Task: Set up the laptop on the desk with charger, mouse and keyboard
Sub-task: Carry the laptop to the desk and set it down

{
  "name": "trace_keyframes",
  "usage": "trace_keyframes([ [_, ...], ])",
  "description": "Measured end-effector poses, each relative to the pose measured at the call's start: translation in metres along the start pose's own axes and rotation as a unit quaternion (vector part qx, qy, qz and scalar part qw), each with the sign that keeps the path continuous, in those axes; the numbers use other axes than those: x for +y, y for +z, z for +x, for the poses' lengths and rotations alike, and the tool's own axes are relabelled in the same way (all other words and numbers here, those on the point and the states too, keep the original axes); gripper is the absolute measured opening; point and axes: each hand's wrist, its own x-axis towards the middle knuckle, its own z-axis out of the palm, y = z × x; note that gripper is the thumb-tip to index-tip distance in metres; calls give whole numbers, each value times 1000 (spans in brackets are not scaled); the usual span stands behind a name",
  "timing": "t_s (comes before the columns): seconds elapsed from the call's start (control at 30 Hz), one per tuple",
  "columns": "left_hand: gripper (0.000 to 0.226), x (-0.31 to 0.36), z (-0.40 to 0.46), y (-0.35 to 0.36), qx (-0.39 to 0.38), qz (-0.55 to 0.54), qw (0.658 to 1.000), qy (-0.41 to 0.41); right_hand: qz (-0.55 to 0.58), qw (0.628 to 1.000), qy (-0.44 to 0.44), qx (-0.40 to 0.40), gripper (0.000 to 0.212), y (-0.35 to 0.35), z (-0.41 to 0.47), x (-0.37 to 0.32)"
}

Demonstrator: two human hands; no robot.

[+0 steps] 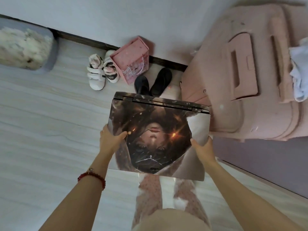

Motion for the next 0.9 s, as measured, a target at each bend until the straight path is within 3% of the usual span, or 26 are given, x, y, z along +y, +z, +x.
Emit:
trace_keyframes([
  [0.13, 73, 1, 9, -5, -44, -61, 997, -26, -9, 999, 31, 16, 74, 5, 5, -5],
  [0.57, 72, -63, -80, -60, 85, -108, 985, -100, -52, 997, -39, -42, 74, 1, -69, -15],
  [0.73, 77, -87, -168, -88, 162, -146, 965, -142, -112, 974, -183, -74, 79, -8, -125, -26],
  [0.9, 88, -123, -297, -86, 297, -167, 911, -231, -249, 907, -320, -113, 91, -11, -189, -40],
])
